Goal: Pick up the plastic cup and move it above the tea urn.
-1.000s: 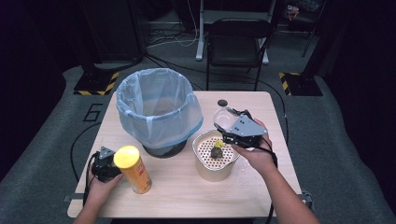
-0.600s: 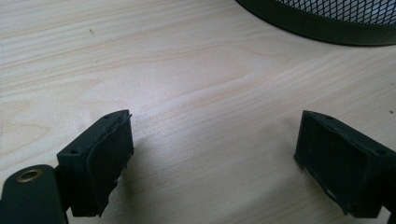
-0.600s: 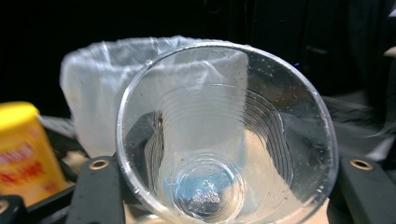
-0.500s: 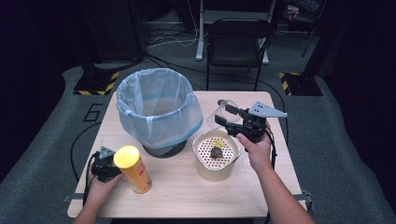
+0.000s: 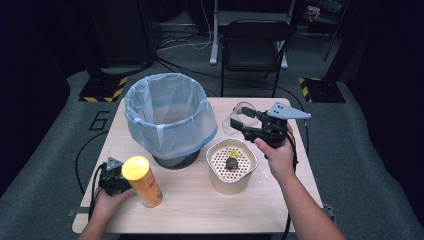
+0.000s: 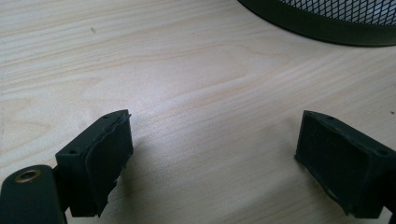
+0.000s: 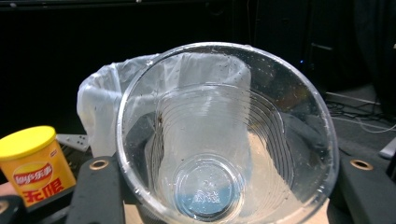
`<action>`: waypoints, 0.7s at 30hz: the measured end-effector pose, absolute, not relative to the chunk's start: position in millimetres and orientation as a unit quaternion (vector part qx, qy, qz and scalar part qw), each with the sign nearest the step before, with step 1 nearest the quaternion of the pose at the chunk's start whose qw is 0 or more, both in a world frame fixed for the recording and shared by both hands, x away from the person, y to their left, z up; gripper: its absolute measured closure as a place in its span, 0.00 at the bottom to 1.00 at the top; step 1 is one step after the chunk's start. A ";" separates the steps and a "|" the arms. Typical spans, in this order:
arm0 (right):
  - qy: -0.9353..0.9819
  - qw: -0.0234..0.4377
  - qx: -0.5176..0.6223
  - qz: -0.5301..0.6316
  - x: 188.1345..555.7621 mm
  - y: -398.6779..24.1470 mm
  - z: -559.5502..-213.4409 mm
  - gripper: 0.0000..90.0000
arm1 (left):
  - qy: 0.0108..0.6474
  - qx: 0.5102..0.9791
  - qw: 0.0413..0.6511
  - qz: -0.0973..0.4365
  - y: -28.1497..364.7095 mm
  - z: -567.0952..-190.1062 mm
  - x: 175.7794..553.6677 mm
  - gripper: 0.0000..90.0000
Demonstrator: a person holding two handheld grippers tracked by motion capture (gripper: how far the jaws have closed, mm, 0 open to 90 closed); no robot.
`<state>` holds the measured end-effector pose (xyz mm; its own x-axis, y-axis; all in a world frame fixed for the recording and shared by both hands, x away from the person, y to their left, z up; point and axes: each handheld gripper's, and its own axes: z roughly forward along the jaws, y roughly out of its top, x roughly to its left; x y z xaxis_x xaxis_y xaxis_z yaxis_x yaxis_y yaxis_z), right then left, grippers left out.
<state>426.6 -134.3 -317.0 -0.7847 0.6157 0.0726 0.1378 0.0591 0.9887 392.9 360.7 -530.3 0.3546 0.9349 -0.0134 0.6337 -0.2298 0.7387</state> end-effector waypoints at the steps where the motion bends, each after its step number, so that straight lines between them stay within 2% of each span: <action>1: 0.702 0.190 0.268 0.631 426.3 -133.6 -312.5 0.40 | 0.524 0.751 0.335 0.221 360.5 -530.2 392.5 0.12; 13: 0.713 0.220 0.226 0.626 436.4 -95.1 -257.7 0.38 | 0.520 0.753 0.336 0.222 361.1 -530.0 392.4 0.12; 21: 0.707 0.198 0.230 0.639 457.7 -59.7 -236.9 0.38 | 0.520 0.753 0.336 0.222 361.1 -530.0 392.4 0.12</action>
<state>457.7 -59.7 -236.9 -0.8160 0.5778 0.0138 0.0714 0.0772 0.9945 392.4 361.1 -530.0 0.3616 0.9322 -0.0157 0.6343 -0.2336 0.7370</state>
